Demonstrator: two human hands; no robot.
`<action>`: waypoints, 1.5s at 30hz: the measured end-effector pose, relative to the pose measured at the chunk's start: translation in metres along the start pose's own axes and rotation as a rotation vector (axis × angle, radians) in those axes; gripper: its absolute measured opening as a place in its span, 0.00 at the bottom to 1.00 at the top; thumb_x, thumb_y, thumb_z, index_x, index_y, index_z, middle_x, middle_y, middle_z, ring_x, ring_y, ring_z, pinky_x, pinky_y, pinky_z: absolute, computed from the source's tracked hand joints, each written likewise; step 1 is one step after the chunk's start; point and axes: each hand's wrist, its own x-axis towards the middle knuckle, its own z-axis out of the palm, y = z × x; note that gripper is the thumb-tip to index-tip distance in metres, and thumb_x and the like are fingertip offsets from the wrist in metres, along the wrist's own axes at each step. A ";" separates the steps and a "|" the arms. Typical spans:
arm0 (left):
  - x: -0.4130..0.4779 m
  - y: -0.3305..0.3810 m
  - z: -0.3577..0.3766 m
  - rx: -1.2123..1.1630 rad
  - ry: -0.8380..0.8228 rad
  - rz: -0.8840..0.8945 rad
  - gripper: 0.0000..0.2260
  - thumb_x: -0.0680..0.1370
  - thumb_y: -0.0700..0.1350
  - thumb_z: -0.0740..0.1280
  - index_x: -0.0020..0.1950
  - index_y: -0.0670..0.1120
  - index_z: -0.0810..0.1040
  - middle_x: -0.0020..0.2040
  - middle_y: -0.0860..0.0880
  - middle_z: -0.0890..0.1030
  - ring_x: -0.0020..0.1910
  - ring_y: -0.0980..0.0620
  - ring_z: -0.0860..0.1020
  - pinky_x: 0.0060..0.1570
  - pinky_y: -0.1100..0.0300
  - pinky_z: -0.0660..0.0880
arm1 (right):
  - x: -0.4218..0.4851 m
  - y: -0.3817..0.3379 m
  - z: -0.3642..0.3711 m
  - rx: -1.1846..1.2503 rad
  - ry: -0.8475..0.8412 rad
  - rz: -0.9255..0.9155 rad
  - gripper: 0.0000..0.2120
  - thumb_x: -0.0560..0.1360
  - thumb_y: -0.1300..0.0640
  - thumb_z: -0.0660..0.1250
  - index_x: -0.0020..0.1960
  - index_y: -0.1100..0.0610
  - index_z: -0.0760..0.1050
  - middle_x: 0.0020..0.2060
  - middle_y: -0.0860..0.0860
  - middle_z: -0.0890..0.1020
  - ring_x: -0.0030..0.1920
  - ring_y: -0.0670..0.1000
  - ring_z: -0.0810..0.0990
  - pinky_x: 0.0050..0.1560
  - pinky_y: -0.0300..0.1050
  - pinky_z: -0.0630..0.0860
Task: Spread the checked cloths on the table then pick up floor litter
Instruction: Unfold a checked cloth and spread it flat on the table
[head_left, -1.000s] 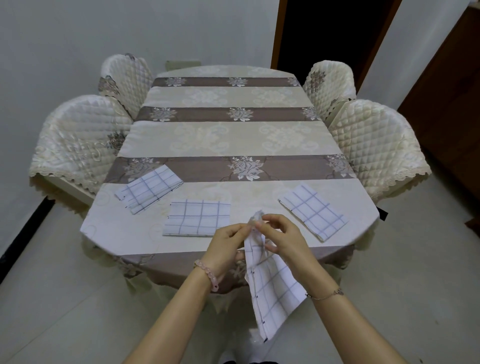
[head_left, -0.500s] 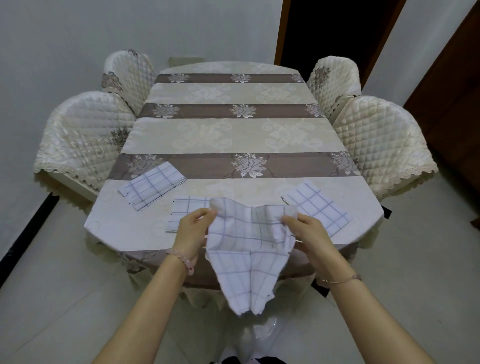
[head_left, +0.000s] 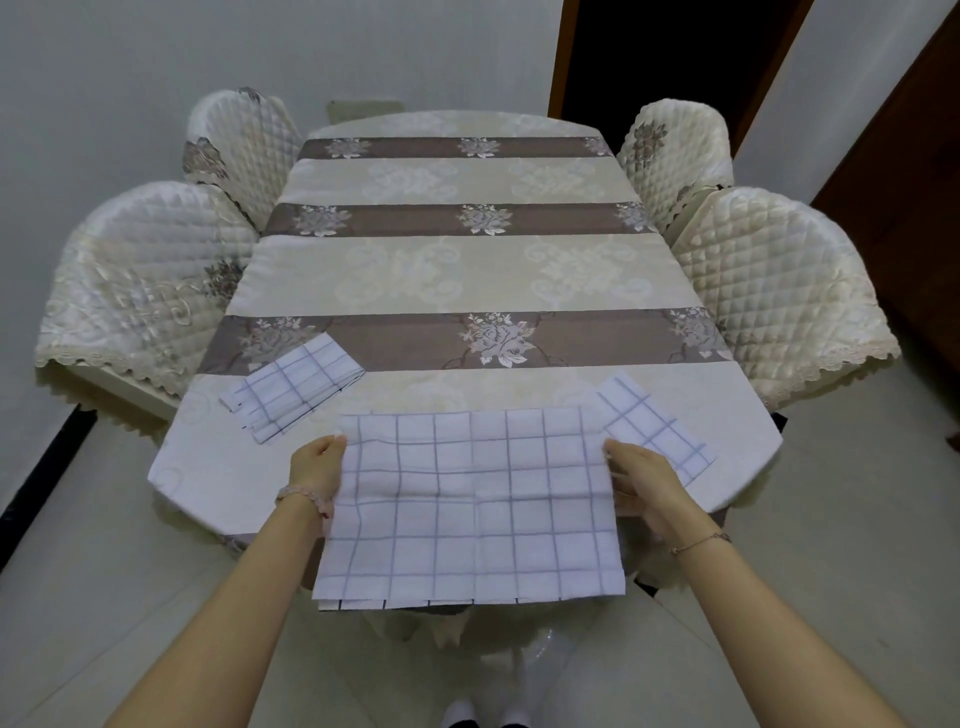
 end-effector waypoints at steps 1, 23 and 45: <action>0.005 -0.002 0.000 -0.008 0.024 -0.030 0.11 0.81 0.44 0.62 0.56 0.39 0.79 0.52 0.45 0.75 0.56 0.46 0.74 0.66 0.49 0.69 | 0.001 0.003 -0.001 -0.002 -0.028 0.019 0.11 0.76 0.52 0.66 0.52 0.57 0.77 0.45 0.55 0.83 0.44 0.55 0.81 0.40 0.47 0.77; -0.168 0.025 0.110 0.527 -0.682 0.514 0.28 0.72 0.55 0.71 0.70 0.53 0.68 0.64 0.62 0.68 0.63 0.64 0.66 0.62 0.67 0.64 | -0.070 0.042 0.006 -0.071 -0.217 -0.150 0.12 0.73 0.55 0.70 0.44 0.66 0.79 0.32 0.55 0.79 0.34 0.50 0.77 0.41 0.44 0.76; -0.073 0.103 -0.028 0.142 0.115 0.471 0.14 0.79 0.47 0.63 0.35 0.43 0.70 0.33 0.42 0.69 0.34 0.49 0.67 0.34 0.57 0.60 | -0.079 -0.001 -0.078 0.447 0.031 -0.219 0.05 0.76 0.60 0.65 0.45 0.57 0.79 0.32 0.48 0.83 0.30 0.46 0.80 0.28 0.38 0.78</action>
